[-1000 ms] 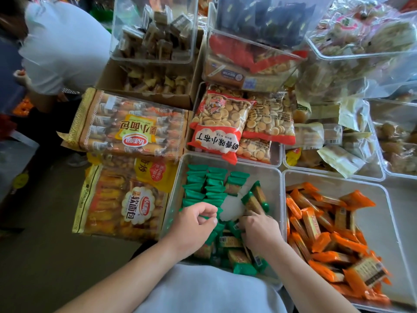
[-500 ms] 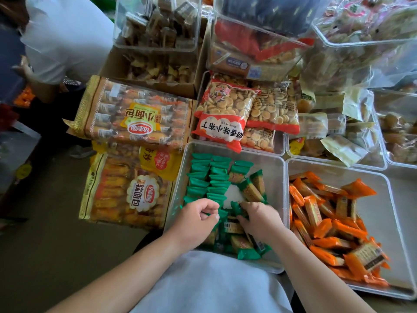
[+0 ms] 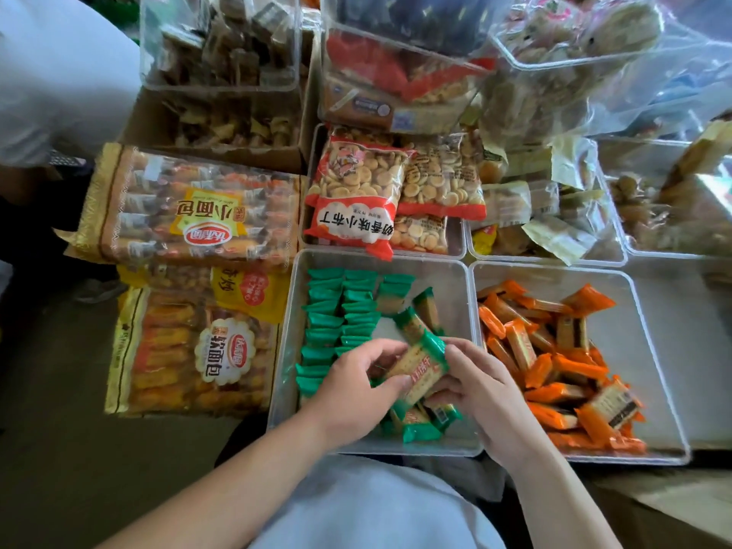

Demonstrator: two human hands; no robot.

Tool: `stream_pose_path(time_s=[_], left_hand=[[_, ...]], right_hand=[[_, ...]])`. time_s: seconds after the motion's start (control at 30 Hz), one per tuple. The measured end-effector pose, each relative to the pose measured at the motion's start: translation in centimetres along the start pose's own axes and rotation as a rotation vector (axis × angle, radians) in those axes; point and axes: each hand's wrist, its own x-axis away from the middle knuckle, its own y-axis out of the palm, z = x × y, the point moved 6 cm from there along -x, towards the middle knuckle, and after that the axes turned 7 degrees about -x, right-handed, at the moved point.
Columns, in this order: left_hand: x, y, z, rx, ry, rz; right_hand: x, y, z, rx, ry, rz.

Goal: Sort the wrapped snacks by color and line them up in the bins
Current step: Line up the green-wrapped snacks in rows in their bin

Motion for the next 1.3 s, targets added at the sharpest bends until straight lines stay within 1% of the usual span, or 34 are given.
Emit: stream_pose_path(time_s=[0.07,0.13,0.17,0.23,0.3,0.33,0.37,0.4,0.57,0.6,0.73,0.83,0.87,0.93,1.03,1.2,1.3], left_hand=[[-0.3,1.0,-0.1,0.052,-0.001,-0.028],[-0.9,2.2,-0.7,0.022,-0.019,-0.048],[-1.3,2.8,-1.3,-0.035,-0.038,-0.073],[-1.7,4.4,-2.3,-0.253,-0.055,-0.215],[-1.2,6.4,-3.2,-0.486,-0.043,-0.422],[-0.7,7.2,-3.5,-0.567,-0.054,-0.509],[-0.2,7.7,-3.7,-0.618,-0.068,-0.565],[0.1,7.7,-3.7,-0.645,-0.072,-0.581],[0.7,6.2,-2.4,-0.718,0.055,-0.539],[0.9,5.9,-2.3,-0.693,0.074,-0.509],[1.0,3.8,-1.1,-0.374,0.064,-0.302],[0.4,1.0,-0.4,-0.088,-0.056,-0.054],[0.4,0.4,-0.3,0.003,-0.105,-0.012],[0.6,-0.6,0.2,0.127,-0.158,0.015],[0.7,-2.3,0.3,0.197,-0.15,0.067],[0.7,-4.5,1.4,0.386,-0.16,0.133],[0.7,-6.5,2.6,0.311,-0.093,0.251]], right_hand=[[0.8,-1.1,0.5,0.054,-0.043,0.064],[1.7,-2.6,0.7,0.117,-0.11,0.202],[2.2,-3.5,0.8,0.123,-0.141,0.28],[3.4,-5.0,1.0,0.118,-0.187,0.401],[4.5,-5.8,1.2,0.115,-0.201,0.456],[4.9,-6.2,1.5,0.113,-0.191,0.469],[5.2,-6.4,1.9,0.107,-0.175,0.478],[5.5,-6.6,2.2,0.099,-0.162,0.487],[5.8,-6.9,2.6,0.068,-0.165,0.525],[5.8,-6.8,2.6,0.074,-0.168,0.528],[5.1,-6.0,2.0,0.116,-0.191,0.508],[4.6,-5.5,1.1,0.134,-0.214,0.472],[4.3,-5.4,0.8,0.149,-0.221,0.453],[3.8,-4.6,-0.1,0.182,-0.235,0.4],[2.9,-3.4,-1.4,0.187,-0.248,0.348],[1.4,-1.4,-3.3,0.147,-0.243,0.295],[0.8,-0.4,-4.3,0.131,-0.223,0.249]])
